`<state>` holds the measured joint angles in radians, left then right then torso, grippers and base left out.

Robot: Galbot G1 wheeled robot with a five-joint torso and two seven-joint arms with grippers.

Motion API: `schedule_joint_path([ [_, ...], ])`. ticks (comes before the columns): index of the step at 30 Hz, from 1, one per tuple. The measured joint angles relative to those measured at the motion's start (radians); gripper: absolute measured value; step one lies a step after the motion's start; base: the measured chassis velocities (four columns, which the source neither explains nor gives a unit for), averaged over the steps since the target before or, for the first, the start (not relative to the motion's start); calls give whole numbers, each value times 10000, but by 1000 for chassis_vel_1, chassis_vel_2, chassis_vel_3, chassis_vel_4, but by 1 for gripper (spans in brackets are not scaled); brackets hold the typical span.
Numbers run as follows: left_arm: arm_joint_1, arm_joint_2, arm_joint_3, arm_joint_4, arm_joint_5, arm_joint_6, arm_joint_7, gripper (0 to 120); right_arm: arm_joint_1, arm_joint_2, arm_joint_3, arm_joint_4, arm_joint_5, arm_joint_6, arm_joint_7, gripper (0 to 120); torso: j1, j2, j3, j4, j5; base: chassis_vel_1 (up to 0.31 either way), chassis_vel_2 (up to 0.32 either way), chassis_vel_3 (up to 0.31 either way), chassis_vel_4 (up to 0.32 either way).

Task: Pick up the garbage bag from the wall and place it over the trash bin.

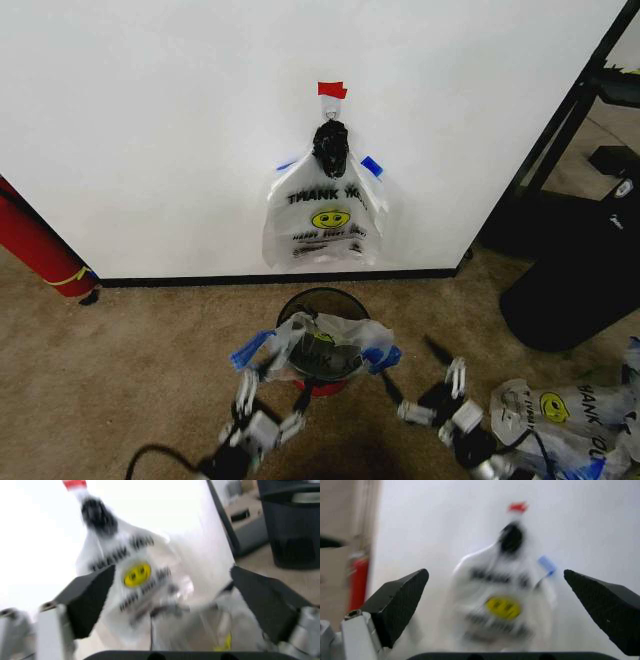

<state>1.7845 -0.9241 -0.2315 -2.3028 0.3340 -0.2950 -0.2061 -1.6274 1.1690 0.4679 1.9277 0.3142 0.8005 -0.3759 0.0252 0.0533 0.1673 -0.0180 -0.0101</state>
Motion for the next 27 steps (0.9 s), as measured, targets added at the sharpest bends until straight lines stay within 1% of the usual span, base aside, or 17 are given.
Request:
schedule_joint_path([
  [2,-227,-169,-7,0,56,-322,139,99,449,160,-1,346,-261,-260,834,100,0,0,0,0,1,0,0,0,0],
  [3,-380,-155,22,-30,35,-420,263,100,775,299,4,586,-783,-474,1730,100,0,0,0,4,1,0,0,0,0],
  [4,-380,-155,22,-30,35,-420,263,100,775,299,4,586,-783,-474,1730,100,0,0,0,4,1,0,0,0,0],
  [5,-671,-37,51,-119,-90,-442,467,100,1018,412,84,839,-1307,-728,2509,100,1,0,1,4,2,0,0,0,0],
  [7,-1418,168,151,-130,-565,-295,933,100,1269,516,286,1155,-1876,-1111,3305,100,1,0,1,0,2,0,0,0,0],
  [9,-2150,63,369,215,-1056,-49,1367,100,1538,687,470,1221,-2424,-1312,3756,100,2,-1,1,-10,1,0,0,0,0],
  [11,-2279,-126,401,380,-1149,-11,1525,100,1732,750,473,1159,-2647,-1327,3825,100,3,0,2,-11,-2,0,0,0,0],
  [12,-2346,-415,394,555,-1195,-9,1674,100,2020,795,424,993,-2900,-1324,3851,100,2,0,1,-7,2,0,0,0,0],
  [13,-2423,-785,359,764,-1212,-31,1803,100,2178,809,371,859,-3042,-1305,3818,100,2,0,2,6,5,0,0,0,0],
  [14,-2645,-1365,287,1082,-1185,-61,1936,100,2303,817,319,684,-3193,-1244,3661,100,2,-1,2,17,4,0,0,0,0],
  [16,-3400,-2390,35,1658,-862,-237,2382,100,2221,805,312,587,-3229,-1180,3429,100,2,-1,2,3,-1,0,0,0,0],
  [18,-3949,-2775,-119,1780,-690,-244,2962,100,2062,735,310,587,-3060,-1231,3295,100,2,-1,2,-6,1,0,0,0,0],
  [20,-4181,-2790,-187,1759,-739,-94,3271,100,1996,679,311,595,-2931,-1284,3216,100,2,0,1,-8,1,0,0,0,0],
  [22,-4591,-2389,-301,1601,-1190,517,3850,100,1950,615,335,601,-2657,-1347,3018,100,1,-1,1,-3,2,0,0,0,0],
  [24,-5031,-1495,-273,1598,-1929,1320,4292,100,1923,614,377,604,-2079,-1408,2628,100,2,-1,1,2,0,0,0,0,0],
  [25,-5031,-1495,-273,1598,-1929,1320,4292,100,1923,614,377,604,-2079,-1408,2628,100,2,-1,1,2,0,0,0,0,0],
  [27,-5620,-559,74,1841,-3062,2102,4318,100,1869,651,399,614,-1157,-1506,2076,100,2,-1,1,-1,2,0,0,0,0],
])
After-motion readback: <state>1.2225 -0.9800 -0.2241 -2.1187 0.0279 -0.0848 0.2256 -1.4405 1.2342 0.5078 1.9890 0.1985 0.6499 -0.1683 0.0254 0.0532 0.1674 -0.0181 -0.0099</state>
